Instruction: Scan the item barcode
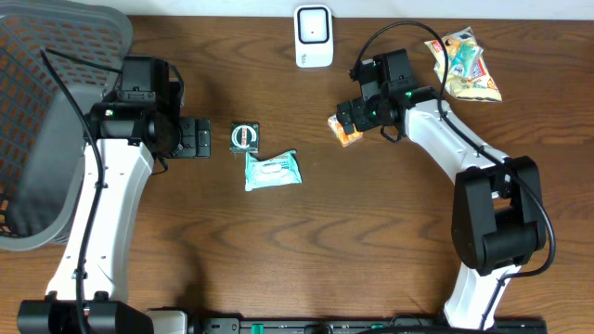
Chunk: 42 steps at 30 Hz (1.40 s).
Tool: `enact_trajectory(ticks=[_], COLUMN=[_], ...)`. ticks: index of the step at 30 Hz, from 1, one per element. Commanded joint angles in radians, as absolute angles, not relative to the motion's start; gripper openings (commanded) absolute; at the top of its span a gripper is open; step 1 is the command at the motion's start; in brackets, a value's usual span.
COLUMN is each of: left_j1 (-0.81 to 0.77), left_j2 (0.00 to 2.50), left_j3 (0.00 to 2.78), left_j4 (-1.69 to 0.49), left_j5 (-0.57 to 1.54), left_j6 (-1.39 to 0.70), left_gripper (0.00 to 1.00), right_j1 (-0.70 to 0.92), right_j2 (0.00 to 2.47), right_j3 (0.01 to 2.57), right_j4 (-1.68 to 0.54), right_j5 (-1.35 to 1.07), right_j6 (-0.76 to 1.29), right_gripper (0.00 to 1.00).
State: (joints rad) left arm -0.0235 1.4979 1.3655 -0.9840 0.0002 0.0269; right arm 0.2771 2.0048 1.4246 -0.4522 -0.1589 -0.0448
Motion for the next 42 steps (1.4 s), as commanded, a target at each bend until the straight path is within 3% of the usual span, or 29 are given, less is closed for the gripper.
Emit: enact_trajectory(ticks=[1,12,22,27,35,37,42], left_j1=[-0.024,-0.024,-0.024,-0.024,-0.024,-0.024,-0.024], left_j2=[1.504,1.504,1.504,1.504,1.504,1.504,1.504], left_j3=[1.359,1.359,1.359,1.359,1.359,1.359,1.359], left_j4=[-0.985,-0.985,-0.985,-0.985,-0.985,-0.985,-0.985], left_j5=[-0.009,-0.009,-0.009,-0.009,-0.009,-0.009,-0.009], left_j6=[0.033,0.033,0.033,0.033,0.033,0.033,0.033], left_gripper=[0.98,0.98,0.98,0.98,0.98,0.98,0.98], right_j1=[0.279,0.259,0.259,0.259,0.256,0.256,0.254], right_j2=[2.009,2.017,2.080,2.130,2.141,2.141,2.139], right_j3=[1.439,1.436,1.436,1.436,1.436,1.436,1.436], right_j4=[-0.449,-0.437,-0.403,-0.403,-0.405,-0.412,-0.412], right_j5=[-0.148,-0.149,-0.280,-0.280,-0.283,-0.302,-0.415], right_j6=[-0.050,-0.049,-0.045,-0.019,0.000,0.007,0.024], right_gripper=[0.98,0.99,0.83,0.80,0.43,0.37,0.33])
